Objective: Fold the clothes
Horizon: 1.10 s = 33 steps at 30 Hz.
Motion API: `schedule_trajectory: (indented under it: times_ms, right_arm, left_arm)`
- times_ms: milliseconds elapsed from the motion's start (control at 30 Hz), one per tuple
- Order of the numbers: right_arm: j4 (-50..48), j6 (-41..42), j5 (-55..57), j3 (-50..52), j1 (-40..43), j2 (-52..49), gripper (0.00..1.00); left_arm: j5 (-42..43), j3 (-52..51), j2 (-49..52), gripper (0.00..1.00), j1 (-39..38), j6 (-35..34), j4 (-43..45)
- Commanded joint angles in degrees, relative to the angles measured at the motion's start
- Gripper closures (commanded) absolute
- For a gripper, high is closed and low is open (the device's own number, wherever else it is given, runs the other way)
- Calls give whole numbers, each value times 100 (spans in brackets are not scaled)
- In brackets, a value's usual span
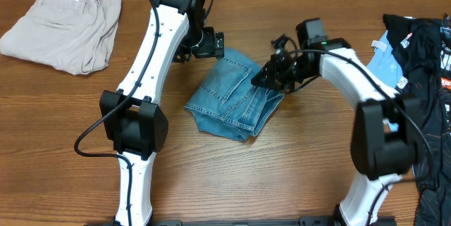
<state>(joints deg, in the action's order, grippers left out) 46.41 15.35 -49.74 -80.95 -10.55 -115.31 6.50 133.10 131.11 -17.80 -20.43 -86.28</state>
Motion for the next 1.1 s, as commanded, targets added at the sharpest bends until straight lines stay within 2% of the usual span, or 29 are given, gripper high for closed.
schedule_trajectory:
  times_ms: [0,233,400,600,767,900,1067]
  right_arm:
    - [-59,-59,-50,-39,2,-520,95]
    - [-162,284,1027,-61,284,-879,96]
    - [291,205,555,-503,632,-844,96]
    - [1331,-197,31,-1285,778,-533,96]
    - [1858,-332,-166,-1397,557,-129,96]
    - [2365,-1102,-481,-1375,133,-81,96]
    - [2308,-1069,-487,-962,-485,-81,96]
  left_arm:
    - [-210,-26,-136,0,-17,114,-52]
    - [-247,-26,-136,0,-15,114,-44]
    - [-245,-26,-136,0,-17,111,-35]
    - [-247,-26,-136,0,-20,114,-31]
    - [-251,-26,-136,0,-17,114,-7]
    - [-293,-26,-125,0,-17,111,72]
    - [-520,-26,-122,0,7,90,94]
